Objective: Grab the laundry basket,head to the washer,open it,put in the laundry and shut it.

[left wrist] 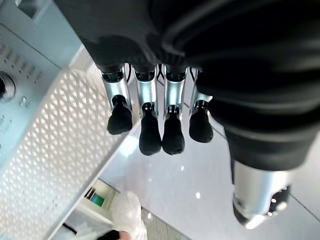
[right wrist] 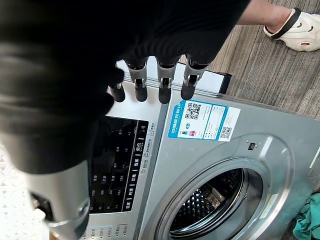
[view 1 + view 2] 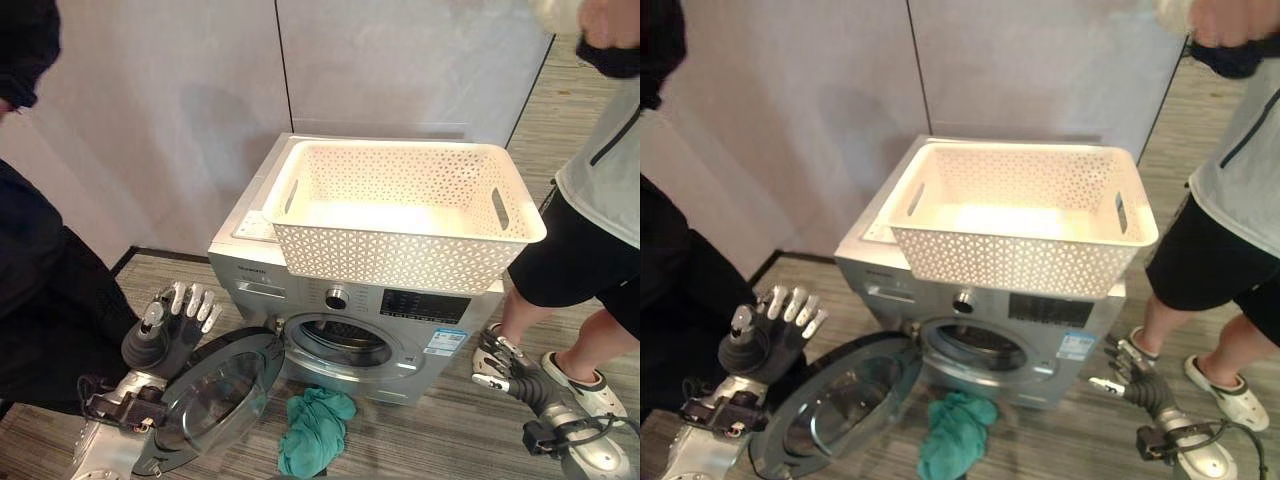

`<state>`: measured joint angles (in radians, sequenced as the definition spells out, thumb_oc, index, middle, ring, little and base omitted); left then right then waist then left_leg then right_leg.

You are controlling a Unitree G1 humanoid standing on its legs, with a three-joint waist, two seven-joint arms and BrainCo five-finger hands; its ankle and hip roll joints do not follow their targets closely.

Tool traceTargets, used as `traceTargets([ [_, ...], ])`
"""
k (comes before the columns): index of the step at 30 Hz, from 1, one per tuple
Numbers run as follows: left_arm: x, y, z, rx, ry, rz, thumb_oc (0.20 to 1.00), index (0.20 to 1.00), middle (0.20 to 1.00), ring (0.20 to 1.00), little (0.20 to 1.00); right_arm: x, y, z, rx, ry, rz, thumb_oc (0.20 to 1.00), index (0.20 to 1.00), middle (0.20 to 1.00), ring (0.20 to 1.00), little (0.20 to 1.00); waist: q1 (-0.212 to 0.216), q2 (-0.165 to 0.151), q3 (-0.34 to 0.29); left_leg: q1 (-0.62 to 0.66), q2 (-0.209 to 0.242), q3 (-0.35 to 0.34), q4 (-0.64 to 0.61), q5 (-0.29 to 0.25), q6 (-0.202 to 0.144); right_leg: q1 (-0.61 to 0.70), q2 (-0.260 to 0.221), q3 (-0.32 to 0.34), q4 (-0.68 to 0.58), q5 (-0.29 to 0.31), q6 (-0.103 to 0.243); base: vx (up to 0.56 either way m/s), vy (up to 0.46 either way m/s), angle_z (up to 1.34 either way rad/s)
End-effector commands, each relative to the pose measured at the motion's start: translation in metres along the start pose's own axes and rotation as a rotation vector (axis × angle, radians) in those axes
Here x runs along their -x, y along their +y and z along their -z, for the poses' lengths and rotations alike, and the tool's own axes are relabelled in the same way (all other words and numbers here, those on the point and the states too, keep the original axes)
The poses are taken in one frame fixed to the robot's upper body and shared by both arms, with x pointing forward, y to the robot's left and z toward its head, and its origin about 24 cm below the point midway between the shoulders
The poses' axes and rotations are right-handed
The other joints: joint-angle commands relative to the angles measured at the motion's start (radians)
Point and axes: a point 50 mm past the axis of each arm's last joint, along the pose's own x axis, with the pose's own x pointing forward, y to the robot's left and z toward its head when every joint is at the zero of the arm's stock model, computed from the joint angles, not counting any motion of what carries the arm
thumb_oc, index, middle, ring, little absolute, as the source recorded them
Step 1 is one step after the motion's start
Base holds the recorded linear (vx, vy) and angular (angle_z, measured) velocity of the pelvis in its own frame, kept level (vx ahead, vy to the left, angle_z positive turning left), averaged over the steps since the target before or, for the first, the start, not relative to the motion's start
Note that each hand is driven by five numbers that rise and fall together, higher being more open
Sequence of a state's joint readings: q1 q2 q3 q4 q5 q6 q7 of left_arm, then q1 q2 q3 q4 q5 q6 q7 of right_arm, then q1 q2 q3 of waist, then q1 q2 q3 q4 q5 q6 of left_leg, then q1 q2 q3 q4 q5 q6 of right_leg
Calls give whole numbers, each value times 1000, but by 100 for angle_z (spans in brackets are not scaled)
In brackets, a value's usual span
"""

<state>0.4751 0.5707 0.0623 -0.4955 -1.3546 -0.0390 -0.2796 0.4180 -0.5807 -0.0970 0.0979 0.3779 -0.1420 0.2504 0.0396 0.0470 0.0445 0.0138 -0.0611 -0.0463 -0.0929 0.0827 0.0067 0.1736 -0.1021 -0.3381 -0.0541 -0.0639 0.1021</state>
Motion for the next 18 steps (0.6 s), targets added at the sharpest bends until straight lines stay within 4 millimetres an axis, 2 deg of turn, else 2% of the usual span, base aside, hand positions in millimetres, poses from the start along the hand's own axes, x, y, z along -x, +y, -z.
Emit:
traceTargets([
  [1, -1, 3, -7, -20, -91, -25, 1000, 1000, 1000, 1000, 1000, -15, -2, -11, -181, -114, 69, 1000, 1000, 1000, 1000, 1000, 3, -30, -12, 27, 47, -1, 6, -62, -37, -75, -35, 22, -9, 86, 29, 0, 0, 0],
  [3, 2, 12, 1, 53, -126, -98, 1000, 1000, 1000, 1000, 1000, -14, 3, -3, -336, -133, 107, 1000, 1000, 1000, 1000, 1000, 2, -31, -13, 28, 47, -1, 6, -63, -36, -73, -35, 22, -11, 85, 28, 0, 0, 0],
  [4, 2, 12, 1, 54, -126, -97, 1000, 1000, 1000, 1000, 1000, -14, 3, -3, -336, -134, 107, 1000, 1000, 1000, 1000, 1000, 2, -30, -13, 29, 47, -1, 6, -63, -36, -73, -35, 22, -11, 85, 28, 0, 0, 0],
  [5, 4, 22, 11, 143, -150, -174, 1000, 1000, 1000, 1000, 1000, -14, 9, 5, -514, -156, 137, 1000, 1000, 1000, 1000, 1000, 0, -32, -16, 28, 48, 0, 6, -65, -36, -73, -35, 22, -13, 84, 27, 0, 0, 0],
  [7, 6, 37, 25, 236, -185, -273, 1000, 1000, 1000, 1000, 1000, -17, 20, 13, -734, -185, 154, 1000, 1000, 1000, 1000, 1000, -2, -35, -19, 28, 47, 0, 6, -65, -36, -72, -36, 22, -14, 83, 26, 0, 0, 0],
  [9, 4, 40, 34, 313, -223, -324, 1000, 1000, 1000, 1000, 1000, -16, 31, 22, -844, -170, 151, 1000, 1000, 1000, 1000, 1000, -2, -37, -20, 28, 47, -3, 6, -65, -37, -70, -36, 20, -15, 81, 24, 0, 0, 0],
  [11, 5, 45, 43, 372, -242, -378, 1000, 1000, 1000, 1000, 1000, -15, 38, 26, -903, -162, 139, 1000, 1000, 1000, 1000, 1000, -2, -43, -24, 27, 45, -9, 6, -65, -38, -67, -36, 13, -16, 80, 23, 12, -12, 2],
  [14, 7, 49, 51, 381, -233, -413, 1000, 1000, 1000, 1000, 1000, -17, 41, 26, -898, -145, 131, 1000, 1000, 1000, 1000, 1000, 1, -48, -25, 27, 45, -11, 6, -66, -39, -67, -35, 11, -14, 79, 22, 12, -22, 7],
  [18, 10, 51, 50, 363, -234, -427, 1000, 1000, 1000, 1000, 1000, -19, 42, 23, -891, -147, 128, 1000, 1000, 1000, 1000, 1000, 4, -51, -24, 29, 47, -11, 6, -69, -37, -67, -34, 12, -12, 77, 21, 4, -2, 1],
])
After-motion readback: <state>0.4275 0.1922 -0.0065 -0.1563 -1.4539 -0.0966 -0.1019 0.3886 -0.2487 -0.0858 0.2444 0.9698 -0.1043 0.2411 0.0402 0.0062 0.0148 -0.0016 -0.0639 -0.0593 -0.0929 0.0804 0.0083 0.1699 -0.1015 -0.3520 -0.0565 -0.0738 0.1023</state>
